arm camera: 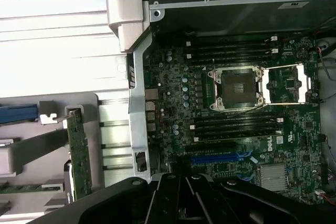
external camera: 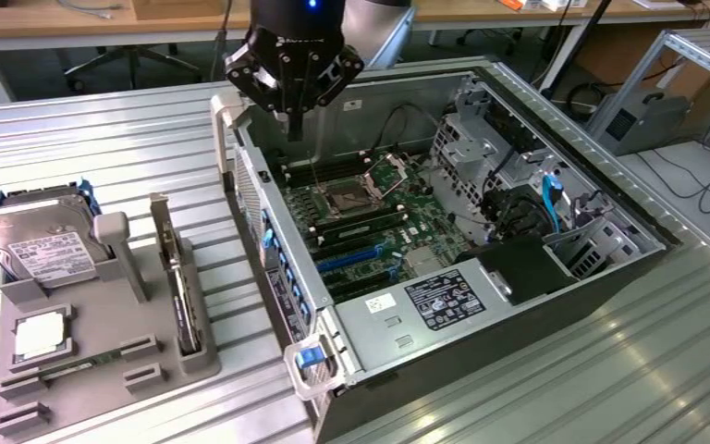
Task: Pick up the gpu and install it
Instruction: 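Reach for the gpu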
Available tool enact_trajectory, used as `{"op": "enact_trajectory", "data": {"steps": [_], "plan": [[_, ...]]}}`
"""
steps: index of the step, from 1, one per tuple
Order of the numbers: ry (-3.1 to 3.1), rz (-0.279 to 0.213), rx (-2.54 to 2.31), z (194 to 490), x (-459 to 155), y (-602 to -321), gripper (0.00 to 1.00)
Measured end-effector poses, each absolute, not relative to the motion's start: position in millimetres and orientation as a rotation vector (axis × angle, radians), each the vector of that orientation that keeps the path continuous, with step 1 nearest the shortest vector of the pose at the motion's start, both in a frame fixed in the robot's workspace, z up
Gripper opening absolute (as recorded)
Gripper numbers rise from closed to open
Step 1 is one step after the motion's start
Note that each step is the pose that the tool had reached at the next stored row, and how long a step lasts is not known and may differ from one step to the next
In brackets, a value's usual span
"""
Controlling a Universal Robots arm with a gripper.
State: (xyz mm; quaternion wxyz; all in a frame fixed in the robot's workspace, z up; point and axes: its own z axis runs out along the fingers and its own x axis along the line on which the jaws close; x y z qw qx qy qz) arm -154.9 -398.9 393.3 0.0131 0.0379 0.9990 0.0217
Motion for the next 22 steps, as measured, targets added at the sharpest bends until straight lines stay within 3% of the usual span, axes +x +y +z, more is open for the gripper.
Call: {"op": "enact_trajectory", "data": {"steps": [22], "plan": [[3.112, 0.068, 0.118, 393.2, -224.1, -398.9, 0.11]]}}
